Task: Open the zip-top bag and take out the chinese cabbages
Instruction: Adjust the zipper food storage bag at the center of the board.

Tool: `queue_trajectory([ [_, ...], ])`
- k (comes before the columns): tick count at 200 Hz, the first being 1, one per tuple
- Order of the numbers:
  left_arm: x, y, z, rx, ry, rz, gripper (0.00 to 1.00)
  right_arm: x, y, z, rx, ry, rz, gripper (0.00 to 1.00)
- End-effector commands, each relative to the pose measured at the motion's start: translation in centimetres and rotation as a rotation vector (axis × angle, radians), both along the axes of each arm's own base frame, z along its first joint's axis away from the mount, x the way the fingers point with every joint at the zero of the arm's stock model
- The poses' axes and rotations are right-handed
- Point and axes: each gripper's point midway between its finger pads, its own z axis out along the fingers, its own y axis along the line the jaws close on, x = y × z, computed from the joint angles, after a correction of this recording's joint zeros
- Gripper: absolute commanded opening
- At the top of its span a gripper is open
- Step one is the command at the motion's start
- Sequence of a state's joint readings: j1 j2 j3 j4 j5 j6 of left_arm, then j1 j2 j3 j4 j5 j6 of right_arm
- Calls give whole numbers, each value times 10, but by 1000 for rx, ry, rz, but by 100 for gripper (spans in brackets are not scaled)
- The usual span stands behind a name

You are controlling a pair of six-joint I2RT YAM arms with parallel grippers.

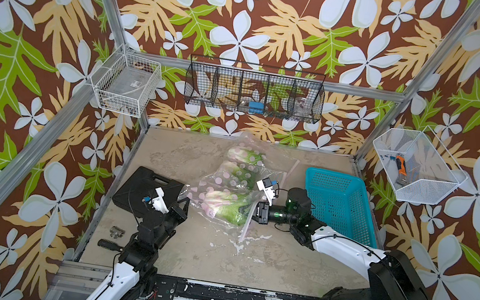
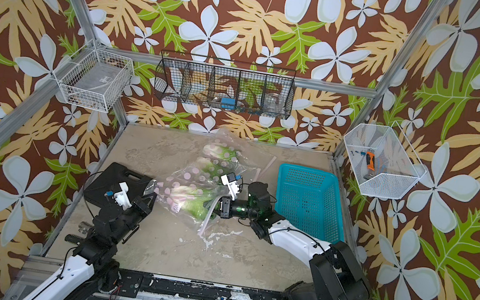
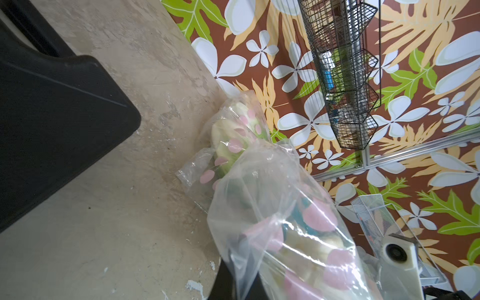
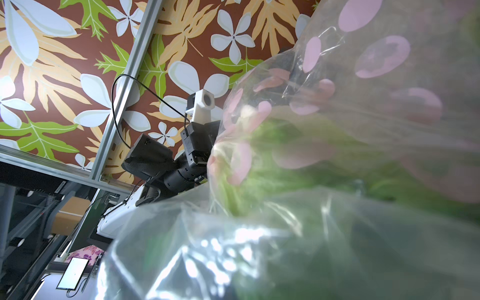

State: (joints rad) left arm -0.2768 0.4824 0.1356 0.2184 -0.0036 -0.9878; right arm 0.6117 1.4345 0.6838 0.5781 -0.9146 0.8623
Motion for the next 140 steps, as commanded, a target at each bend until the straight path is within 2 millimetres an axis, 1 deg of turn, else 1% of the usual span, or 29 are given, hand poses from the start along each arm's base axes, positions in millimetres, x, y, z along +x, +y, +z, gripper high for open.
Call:
queue_trajectory([
  [1, 2, 11, -7, 110, 6, 42, 0, -14, 3, 18, 89, -16, 82, 0],
  [26, 6, 12, -3, 201, 12, 29, 0, -22, 3, 21, 115, -8, 113, 0],
  [44, 11, 13, -3, 294, 48, 18, 0, -24, 1, 17, 89, -23, 120, 0],
  [58, 16, 14, -6, 354, 87, 10, 0, -25, 0, 10, 51, -34, 120, 0],
  [74, 21, 15, -13, 375, 127, 15, 0, -25, -3, 1, -4, -43, 111, 0],
  [103, 25, 28, -20, 438, 179, 75, 0, -24, -12, -21, -142, -71, 80, 0],
  [125, 27, 36, -26, 474, 220, 111, 0, -24, -21, -24, -204, -139, 58, 0],
  [140, 29, 36, -29, 491, 246, 111, 0, -21, -26, -25, -246, -185, 32, 0],
])
